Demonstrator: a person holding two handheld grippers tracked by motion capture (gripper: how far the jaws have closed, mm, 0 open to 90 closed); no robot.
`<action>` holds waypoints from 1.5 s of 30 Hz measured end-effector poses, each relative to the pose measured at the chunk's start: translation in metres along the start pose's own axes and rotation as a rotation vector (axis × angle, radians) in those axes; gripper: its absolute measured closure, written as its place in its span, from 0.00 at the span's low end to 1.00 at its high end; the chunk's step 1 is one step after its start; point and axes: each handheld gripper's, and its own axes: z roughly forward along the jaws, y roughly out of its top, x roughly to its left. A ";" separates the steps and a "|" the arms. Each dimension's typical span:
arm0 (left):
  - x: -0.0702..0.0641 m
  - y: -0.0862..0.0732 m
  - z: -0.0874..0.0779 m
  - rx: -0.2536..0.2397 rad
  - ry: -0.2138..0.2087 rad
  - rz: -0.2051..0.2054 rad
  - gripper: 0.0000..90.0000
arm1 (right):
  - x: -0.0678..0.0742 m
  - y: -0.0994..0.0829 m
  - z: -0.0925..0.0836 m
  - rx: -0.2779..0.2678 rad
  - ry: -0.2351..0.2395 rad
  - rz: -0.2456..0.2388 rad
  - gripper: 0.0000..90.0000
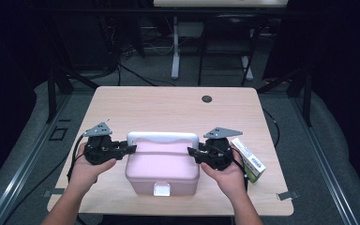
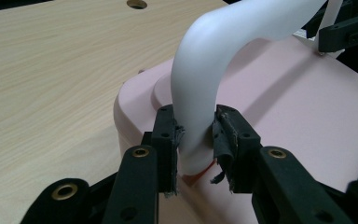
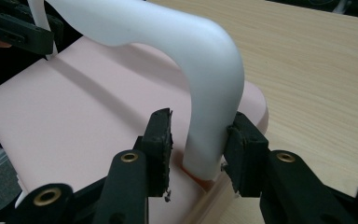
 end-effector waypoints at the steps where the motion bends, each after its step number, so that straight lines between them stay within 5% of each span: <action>1: 0.000 0.000 0.000 0.001 -0.001 -0.001 0.78 | -0.001 -0.001 0.001 0.002 0.005 0.000 0.72; 7: 0.001 -0.002 0.002 -0.003 -0.006 -0.001 0.79 | -0.007 -0.003 0.003 0.006 0.045 0.029 0.74; 26: 0.001 -0.004 0.001 -0.011 -0.026 -0.024 0.82 | -0.004 -0.003 0.001 0.004 0.013 0.002 0.81; 32: 0.001 -0.002 -0.004 0.007 -0.017 -0.001 0.82 | -0.001 -0.002 0.001 0.010 0.016 -0.009 0.81; 45: 0.000 0.004 -0.017 -0.063 -0.033 -0.006 0.82 | 0.004 0.004 -0.010 -0.070 0.036 -0.014 0.82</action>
